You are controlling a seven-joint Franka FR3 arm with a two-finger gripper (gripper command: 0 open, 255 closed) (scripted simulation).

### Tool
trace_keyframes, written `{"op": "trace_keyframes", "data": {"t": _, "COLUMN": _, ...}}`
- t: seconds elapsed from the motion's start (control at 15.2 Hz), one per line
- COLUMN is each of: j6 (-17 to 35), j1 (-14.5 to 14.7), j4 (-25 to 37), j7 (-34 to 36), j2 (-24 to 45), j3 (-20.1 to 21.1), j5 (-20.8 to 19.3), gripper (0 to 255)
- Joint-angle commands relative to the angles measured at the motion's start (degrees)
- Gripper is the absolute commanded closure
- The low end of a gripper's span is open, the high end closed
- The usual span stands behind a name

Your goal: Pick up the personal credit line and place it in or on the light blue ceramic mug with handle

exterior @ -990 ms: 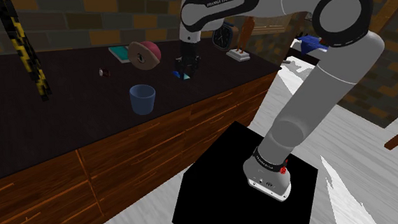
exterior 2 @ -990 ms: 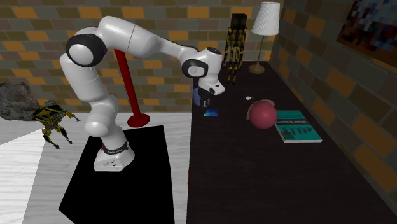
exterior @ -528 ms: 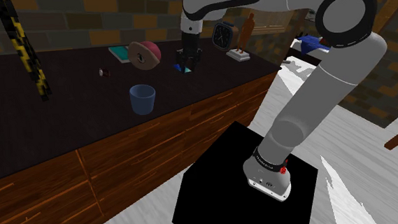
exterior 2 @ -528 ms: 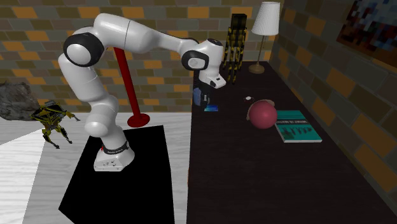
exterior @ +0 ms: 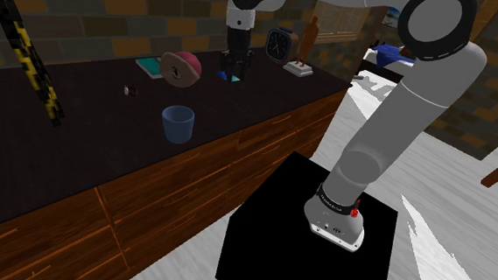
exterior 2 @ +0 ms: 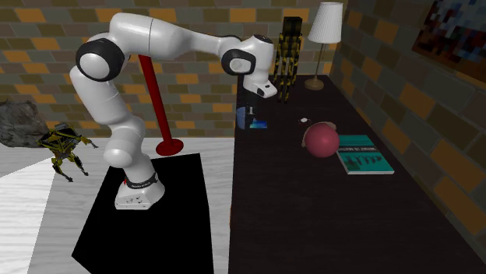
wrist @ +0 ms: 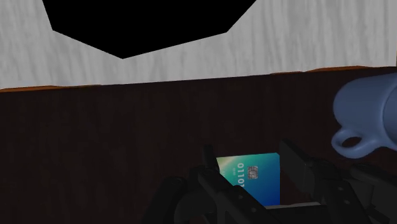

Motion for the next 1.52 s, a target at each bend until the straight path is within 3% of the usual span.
{"op": "trace_keyframes", "data": {"t": 0.0, "j6": -0.35, "j1": 0.96, "j4": 0.42, "j7": 2.03, "j2": -0.03, "j3": 1.14, "j5": 0.42, "gripper": 255}}
{"op": "trace_keyframes", "data": {"t": 0.99, "j6": -1.31, "j1": 10.66, "j4": 11.09, "j7": 22.54, "j2": 8.05, "j3": 12.08, "j5": 2.13, "gripper": 255}}
{"op": "trace_keyframes", "data": {"t": 1.45, "j6": 3.96, "j1": 10.74, "j4": 6.32, "j7": 22.16, "j2": 8.57, "j3": 12.12, "j5": 2.11, "gripper": 255}}
